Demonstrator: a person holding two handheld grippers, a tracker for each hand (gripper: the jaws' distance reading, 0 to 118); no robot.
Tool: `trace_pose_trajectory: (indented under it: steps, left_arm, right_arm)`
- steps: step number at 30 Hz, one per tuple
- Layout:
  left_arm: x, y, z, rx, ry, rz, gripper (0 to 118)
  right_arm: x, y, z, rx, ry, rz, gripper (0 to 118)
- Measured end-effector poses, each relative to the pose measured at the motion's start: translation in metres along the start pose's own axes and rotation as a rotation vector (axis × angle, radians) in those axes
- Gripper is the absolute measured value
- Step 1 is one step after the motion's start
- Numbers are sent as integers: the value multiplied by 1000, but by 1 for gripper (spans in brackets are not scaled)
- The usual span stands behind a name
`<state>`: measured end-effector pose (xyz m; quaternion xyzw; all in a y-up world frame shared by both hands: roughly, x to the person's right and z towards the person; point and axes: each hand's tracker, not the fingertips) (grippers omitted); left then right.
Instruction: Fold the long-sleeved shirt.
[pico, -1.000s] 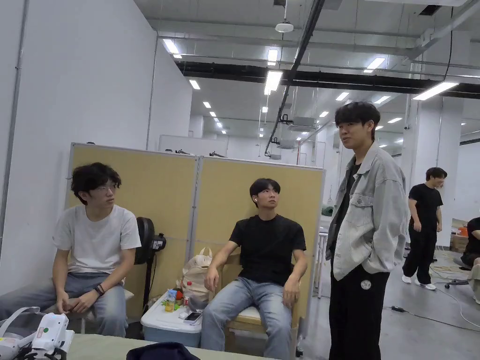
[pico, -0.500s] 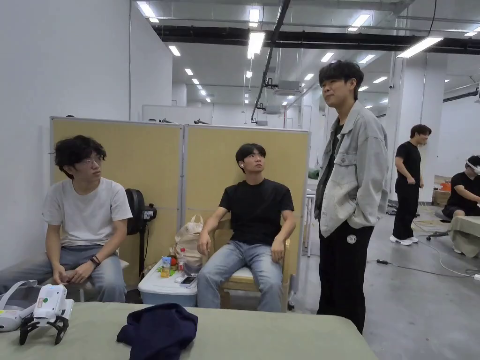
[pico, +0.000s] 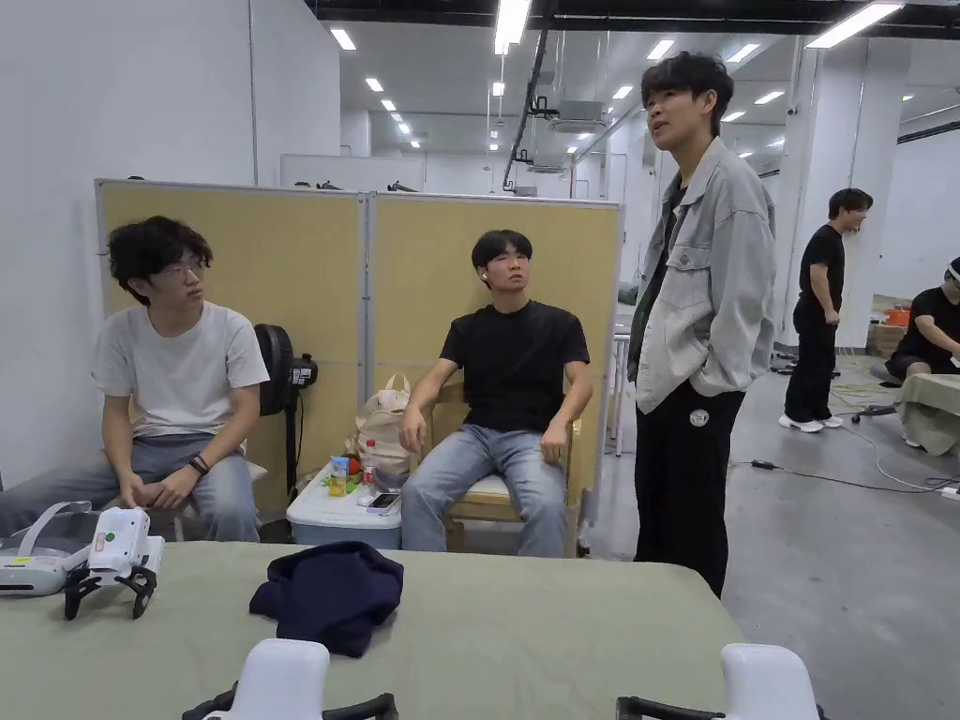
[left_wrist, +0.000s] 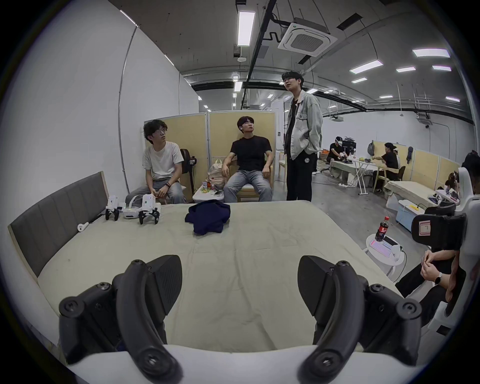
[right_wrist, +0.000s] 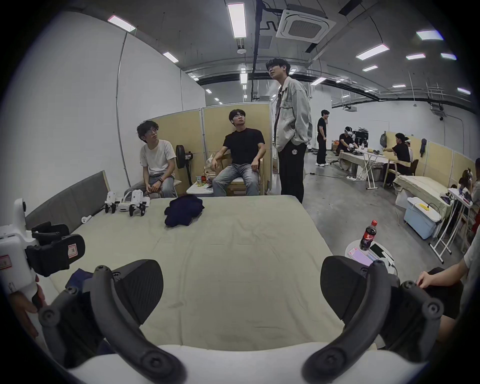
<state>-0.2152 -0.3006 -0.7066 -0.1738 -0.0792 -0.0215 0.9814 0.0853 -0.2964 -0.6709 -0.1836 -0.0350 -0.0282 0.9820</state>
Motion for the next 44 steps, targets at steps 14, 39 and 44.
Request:
trace_pose_trajectory:
  steps: [14, 39, 44]
  left_arm:
    - [2, 3, 2, 11, -8, 1, 93]
    - [1, 0, -1, 2, -19, 18, 93]
    - [2, -1, -1, 2, -23, 12, 93]
  right_arm:
    - [2, -5, -5, -18, 1, 0, 118]
    - [-25, 2, 18, -13, 20, 41, 118]
    - [-21, 0, 17, -12, 57, 25, 118]
